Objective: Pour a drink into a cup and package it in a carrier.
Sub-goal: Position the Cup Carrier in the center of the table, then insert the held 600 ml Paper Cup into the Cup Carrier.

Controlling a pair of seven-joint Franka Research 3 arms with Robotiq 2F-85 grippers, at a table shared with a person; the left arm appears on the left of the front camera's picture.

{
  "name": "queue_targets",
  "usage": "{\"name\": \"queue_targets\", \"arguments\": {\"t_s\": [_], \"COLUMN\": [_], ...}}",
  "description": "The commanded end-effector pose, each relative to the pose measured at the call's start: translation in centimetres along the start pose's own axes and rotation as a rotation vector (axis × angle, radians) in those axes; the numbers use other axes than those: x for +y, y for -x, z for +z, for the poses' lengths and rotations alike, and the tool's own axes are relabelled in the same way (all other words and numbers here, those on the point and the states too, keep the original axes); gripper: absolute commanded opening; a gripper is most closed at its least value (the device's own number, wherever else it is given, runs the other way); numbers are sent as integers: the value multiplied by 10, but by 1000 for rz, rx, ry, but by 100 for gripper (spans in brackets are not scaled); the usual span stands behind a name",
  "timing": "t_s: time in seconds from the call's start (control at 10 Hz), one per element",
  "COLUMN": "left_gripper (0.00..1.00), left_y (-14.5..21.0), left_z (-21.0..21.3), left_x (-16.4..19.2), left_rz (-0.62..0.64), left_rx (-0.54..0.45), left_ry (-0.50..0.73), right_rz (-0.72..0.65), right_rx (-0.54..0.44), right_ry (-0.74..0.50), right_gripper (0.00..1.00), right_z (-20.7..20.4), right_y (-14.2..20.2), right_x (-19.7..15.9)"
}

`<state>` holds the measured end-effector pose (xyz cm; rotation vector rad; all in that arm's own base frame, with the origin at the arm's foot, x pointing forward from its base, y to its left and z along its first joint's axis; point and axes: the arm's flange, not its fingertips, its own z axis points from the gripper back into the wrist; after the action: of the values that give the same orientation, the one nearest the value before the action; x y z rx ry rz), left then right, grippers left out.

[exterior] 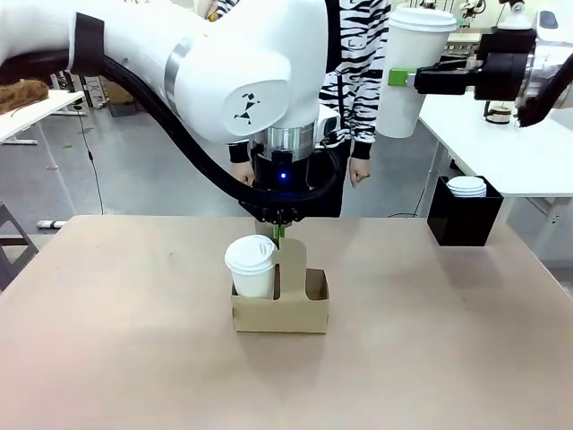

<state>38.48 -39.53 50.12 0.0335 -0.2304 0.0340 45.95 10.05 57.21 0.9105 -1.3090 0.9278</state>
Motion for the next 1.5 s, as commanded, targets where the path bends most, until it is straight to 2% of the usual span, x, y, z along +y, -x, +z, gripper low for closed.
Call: {"name": "queue_targets", "arguments": {"t_s": [0.0,0.1,0.7,0.8,0.9,1.0,1.1,1.2,1.4], "left_gripper": [2,2,2,60,60,100,64,100,100], "left_y": [5,0,1,3,4,4,2,1,5], "left_z": [-2,0,-1,7,15,28,45,64,101], "left_x": [1,0,-2,5,10,17,25,39,76], "left_rz": [39,0,7,-55,-64,-85,-114,-176,-323], "left_rx": [-49,0,-2,-34,-33,-17,6,31,67], "left_ry": [13,0,7,27,46,64,87,110,183], "right_rz": [14,14,14,14,14,14,0,-16,-17], "right_rx": [-7,-7,-7,-7,-7,-7,0,47,59], "right_ry": [6,6,6,6,6,6,0,-74,-202], "right_gripper": [76,76,76,76,76,76,76,76,76], "right_z": [-2,-2,-2,-2,-2,-2,0,-18,-44], "right_y": [-2,-2,-2,-2,-2,-2,0,15,39], "right_x": [0,0,0,0,0,0,0,-6,-9]}}
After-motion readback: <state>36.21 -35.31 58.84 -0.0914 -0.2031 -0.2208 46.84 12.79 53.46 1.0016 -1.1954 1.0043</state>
